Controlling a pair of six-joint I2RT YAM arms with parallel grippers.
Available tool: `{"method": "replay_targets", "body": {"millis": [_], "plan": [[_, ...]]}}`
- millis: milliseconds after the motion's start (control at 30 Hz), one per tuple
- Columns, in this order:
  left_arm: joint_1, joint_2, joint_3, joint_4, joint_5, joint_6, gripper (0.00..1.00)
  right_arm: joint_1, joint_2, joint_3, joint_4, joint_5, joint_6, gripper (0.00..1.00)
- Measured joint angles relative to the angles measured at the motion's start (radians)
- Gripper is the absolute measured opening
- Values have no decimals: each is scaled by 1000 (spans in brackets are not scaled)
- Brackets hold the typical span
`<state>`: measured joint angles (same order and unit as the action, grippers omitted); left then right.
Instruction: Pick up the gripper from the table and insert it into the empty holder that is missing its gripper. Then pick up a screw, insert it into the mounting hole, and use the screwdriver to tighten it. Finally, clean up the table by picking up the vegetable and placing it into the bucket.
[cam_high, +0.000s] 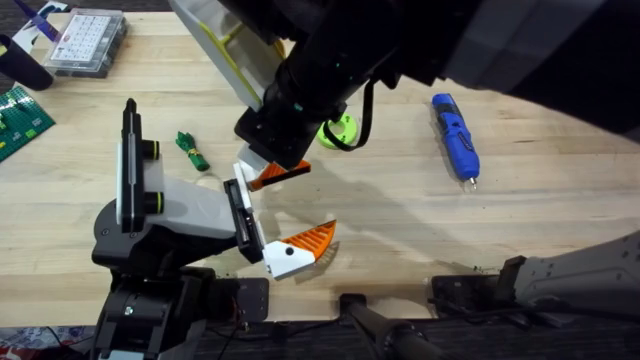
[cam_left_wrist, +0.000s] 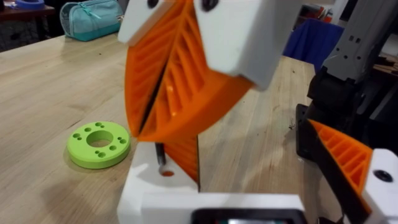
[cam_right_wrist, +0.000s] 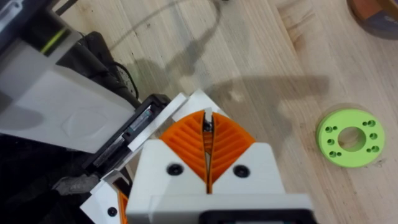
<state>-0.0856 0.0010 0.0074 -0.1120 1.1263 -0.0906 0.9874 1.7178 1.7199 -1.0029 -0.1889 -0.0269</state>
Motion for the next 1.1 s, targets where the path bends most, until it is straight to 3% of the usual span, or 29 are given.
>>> {"method": "replay_targets", "body": {"millis": [700, 1100], "plan": [[0, 0, 0, 0, 3, -7, 987, 0, -6, 0, -10, 1, 0, 15], [0, 0, 0, 0, 3, -7, 987, 0, -77, 1, -7, 1, 0, 15]]}}
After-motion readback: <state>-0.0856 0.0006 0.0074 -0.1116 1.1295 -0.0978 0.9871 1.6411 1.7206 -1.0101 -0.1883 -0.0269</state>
